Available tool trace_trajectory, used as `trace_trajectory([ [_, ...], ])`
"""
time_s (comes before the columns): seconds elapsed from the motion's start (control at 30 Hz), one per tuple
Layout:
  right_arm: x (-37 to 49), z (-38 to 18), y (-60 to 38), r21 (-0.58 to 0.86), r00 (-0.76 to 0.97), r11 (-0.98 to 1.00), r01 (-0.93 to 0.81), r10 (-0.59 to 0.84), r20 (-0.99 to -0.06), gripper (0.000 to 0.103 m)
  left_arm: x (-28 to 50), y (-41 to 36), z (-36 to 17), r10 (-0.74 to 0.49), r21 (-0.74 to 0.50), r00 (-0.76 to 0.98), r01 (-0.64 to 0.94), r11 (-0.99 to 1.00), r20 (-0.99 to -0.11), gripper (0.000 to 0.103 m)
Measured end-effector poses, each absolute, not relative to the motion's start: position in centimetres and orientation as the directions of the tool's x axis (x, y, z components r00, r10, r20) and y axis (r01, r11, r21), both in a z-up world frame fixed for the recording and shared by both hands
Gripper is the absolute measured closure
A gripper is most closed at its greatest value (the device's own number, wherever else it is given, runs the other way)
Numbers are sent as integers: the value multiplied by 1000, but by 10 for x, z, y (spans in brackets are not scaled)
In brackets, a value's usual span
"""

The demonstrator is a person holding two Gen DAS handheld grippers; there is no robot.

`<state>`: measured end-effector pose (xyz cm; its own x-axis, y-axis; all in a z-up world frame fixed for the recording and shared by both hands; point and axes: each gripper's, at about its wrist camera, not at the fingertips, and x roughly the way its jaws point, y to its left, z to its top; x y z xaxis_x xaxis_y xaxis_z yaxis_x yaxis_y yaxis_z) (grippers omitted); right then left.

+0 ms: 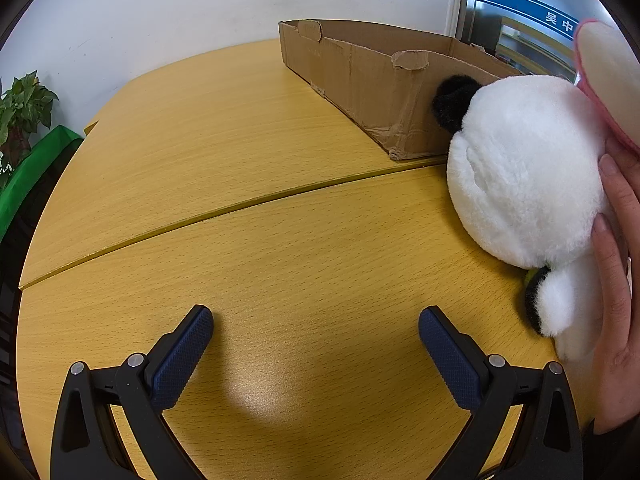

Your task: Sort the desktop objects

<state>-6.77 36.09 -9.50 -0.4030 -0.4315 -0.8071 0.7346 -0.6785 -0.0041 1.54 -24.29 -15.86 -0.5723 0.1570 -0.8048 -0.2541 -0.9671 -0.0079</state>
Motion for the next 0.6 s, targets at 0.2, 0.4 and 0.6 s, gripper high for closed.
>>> trace_trajectory([
  [0.2,-67,-95,361,-4,-403,-679,735,-431,-807,0,15,-242,-158,157,-8,-572,-254,-967,-805,0],
  [0.4,-67,-95,361,-4,-403,-679,735,-431,-807,0,15,-241,-157,157,-8,-572,-254,-967,-805,0],
  [0.6,-66,-95,361,-4,-403,-679,734,-431,-807,0,13,-240,-157,156,-8,-572,-253,-967,-805,0],
])
